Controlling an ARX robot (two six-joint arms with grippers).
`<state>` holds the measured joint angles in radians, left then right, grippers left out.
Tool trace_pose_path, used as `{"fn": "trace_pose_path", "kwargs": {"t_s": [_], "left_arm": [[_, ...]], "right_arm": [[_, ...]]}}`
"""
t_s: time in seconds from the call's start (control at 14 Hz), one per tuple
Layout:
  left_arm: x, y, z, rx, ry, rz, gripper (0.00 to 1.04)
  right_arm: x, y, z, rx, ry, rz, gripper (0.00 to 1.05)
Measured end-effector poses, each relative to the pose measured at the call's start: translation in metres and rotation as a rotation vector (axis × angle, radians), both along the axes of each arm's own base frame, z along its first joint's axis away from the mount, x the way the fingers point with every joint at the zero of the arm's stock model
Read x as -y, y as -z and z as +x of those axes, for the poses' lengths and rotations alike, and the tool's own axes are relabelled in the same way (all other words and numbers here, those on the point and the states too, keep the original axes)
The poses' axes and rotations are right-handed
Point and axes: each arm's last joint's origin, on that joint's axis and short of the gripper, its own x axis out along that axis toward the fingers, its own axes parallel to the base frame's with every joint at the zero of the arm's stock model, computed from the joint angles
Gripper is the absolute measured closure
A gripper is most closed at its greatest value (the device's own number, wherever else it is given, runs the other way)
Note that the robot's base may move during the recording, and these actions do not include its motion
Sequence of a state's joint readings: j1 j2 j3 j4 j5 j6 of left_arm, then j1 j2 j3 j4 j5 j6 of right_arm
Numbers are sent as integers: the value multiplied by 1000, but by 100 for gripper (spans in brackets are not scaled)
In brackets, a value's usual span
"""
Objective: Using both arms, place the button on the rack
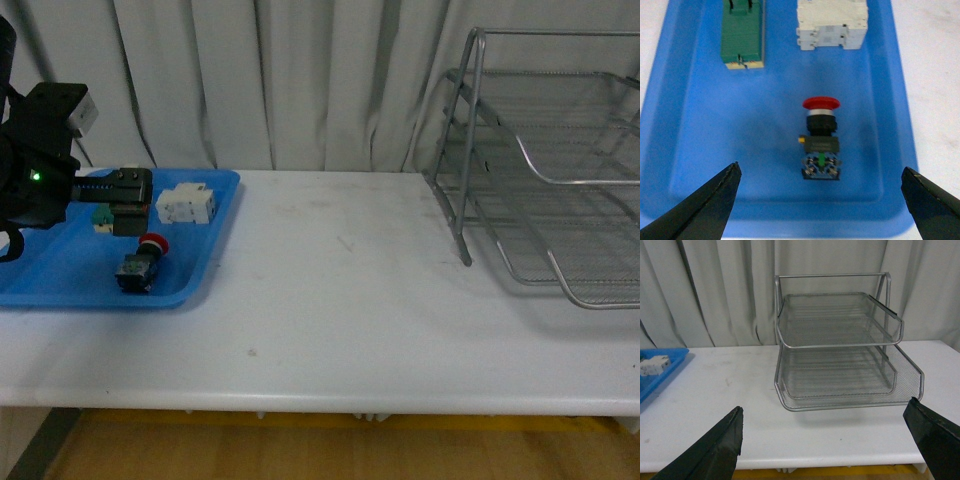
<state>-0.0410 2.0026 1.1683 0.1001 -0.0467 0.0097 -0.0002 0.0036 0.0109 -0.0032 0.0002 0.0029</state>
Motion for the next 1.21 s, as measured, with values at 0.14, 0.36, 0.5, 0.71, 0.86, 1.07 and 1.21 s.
{"fn": "trace_pose_path", "kwargs": {"t_s": [0.14,0.36,0.5,0.71,0.86,1.07,1.21], "left_arm": [[-4,11,23,-36,-26,49,7],[-5,24,37,-102,-42,40,7],[-5,30,42,-122,-46,26,7],[-5,45,47,-163,-51,34,7],[-3,54,48,-181,-46,35,7],[2,66,48,-195,-35,34,7],[3,67,49,-195,-31,31,7]], "right_arm": [[0,0,0,0,0,0,6],[0,0,0,0,0,0,6],[0,0,0,0,0,0,6],[0,0,0,0,0,0,6],[0,0,0,0,0,0,6],[0,0,0,0,0,0,6],[0,0,0,0,0,0,6]]}}
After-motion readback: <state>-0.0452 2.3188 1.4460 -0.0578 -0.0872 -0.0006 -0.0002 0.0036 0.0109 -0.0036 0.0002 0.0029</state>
